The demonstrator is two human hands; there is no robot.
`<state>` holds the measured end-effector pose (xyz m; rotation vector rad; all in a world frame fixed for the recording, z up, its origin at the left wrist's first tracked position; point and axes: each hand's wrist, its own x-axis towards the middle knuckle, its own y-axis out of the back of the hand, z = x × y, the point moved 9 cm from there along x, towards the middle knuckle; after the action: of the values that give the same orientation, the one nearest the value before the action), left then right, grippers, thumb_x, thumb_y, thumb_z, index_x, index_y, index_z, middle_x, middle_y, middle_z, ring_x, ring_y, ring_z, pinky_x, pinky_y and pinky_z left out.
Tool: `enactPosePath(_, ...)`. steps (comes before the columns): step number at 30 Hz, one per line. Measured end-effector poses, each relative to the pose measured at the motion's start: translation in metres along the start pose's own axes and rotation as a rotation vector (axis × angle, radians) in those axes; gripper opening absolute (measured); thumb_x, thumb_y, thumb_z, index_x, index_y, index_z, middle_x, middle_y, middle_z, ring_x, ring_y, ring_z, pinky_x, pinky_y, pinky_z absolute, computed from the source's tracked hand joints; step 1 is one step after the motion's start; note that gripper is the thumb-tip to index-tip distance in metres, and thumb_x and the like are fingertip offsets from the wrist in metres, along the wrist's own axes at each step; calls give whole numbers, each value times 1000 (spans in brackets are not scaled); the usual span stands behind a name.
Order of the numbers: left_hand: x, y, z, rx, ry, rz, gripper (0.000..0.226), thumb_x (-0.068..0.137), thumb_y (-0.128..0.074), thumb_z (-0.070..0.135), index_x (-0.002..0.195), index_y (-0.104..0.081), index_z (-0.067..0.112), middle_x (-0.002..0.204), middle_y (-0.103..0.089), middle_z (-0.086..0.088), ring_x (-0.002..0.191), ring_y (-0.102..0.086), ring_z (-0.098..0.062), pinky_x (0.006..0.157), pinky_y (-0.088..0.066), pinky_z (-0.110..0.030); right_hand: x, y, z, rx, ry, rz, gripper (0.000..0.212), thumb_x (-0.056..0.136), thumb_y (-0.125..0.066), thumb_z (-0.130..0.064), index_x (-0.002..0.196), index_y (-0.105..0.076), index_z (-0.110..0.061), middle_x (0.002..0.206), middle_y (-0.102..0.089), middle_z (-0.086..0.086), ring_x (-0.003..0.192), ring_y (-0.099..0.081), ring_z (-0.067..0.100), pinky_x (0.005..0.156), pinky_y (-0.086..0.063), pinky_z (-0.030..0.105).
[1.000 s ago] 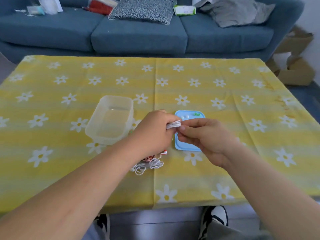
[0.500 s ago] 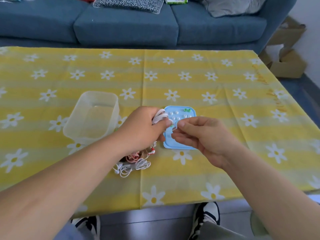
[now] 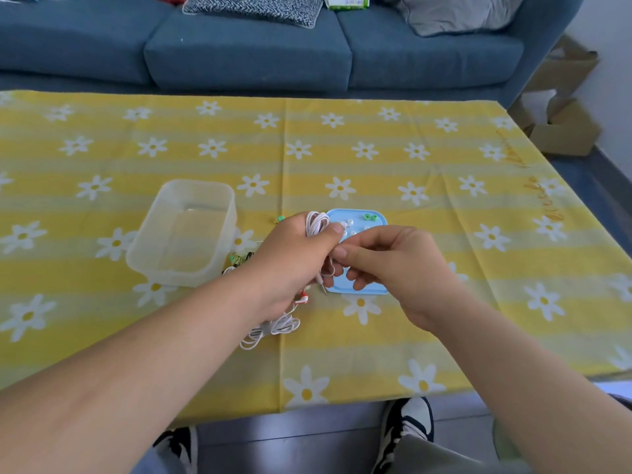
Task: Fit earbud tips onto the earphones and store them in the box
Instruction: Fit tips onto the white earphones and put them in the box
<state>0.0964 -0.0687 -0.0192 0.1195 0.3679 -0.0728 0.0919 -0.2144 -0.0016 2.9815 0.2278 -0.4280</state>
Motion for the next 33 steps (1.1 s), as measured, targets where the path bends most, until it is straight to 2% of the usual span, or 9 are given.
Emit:
enactPosePath(3,5,2,-2,-19,-3,38,22,99,-63,29,94,-63,7,59,-62,0,59,-55,-23,65,-42,-43,0,1,-3,31,-13,-74,5,87,-78,-6,85,-78,-2,79,-74,17,65,-64,22,59,-56,30)
enactPosePath(6,9,4,-6,-26,30,79,15,99,-65,25,88,-63,16,53,-62,3,49,-52,-19,58,-40,-36,7,36,8,107,-112,82,12,92,-73,-11,93,-74,0,77,-70,15,60,-61,22,54,-53,31)
enactPosePath(12,12,6,-19,29,109,71,17,100,-63,24,97,-67,7,52,-64,2,45,-45,-17,46,-34,-21,11,71,19,-231,-107,263,13,94,-61,-13,90,-73,-11,71,-71,4,53,-59,13,48,-47,28)
enactPosePath(15,13,4,-24,48,129,69,14,99,-64,18,99,-66,4,50,-63,-1,50,-44,-21,53,-40,-27,14,80,17,-363,-68,305,13,92,-61,-13,86,-73,-14,76,-74,7,56,-63,17,49,-51,31)
enactPosePath(17,13,-1,-27,46,136,60,8,96,-66,16,91,-64,11,53,-63,-4,51,-46,-22,58,-40,-35,16,82,22,-465,-70,293,9,89,-64,-14,84,-72,-13,76,-73,8,61,-68,25,54,-56,36)
enactPosePath(20,10,-10,-28,42,112,16,12,94,-70,11,101,-61,15,75,-67,-10,48,-57,-20,48,-37,-27,18,67,41,-672,-141,169,6,86,-70,-16,84,-74,-11,75,-71,5,63,-67,24,51,-52,26)
enactPosePath(23,5,-18,-31,42,111,-37,12,96,-68,11,106,-68,17,85,-68,-10,47,-58,-15,49,-39,-26,23,61,55,-786,-155,149,7,86,-69,-14,87,-76,-14,84,-74,5,65,-68,22,61,-58,32)
enactPosePath(28,0,-16,-29,22,103,-36,7,98,-66,13,100,-71,17,90,-76,-9,52,-61,-15,53,-41,-27,29,59,61,-837,-138,168,17,86,-63,-8,70,-68,-4,64,-56,6,58,-48,24,52,-40,26)
enactPosePath(33,-4,-1,-25,-36,83,-5,7,97,-69,15,102,-72,16,94,-79,-7,53,-63,-15,45,-38,-26,25,55,57,-927,-147,137,13,85,-61,-9,79,-72,-12,78,-73,4,70,-68,24,53,-50,26)
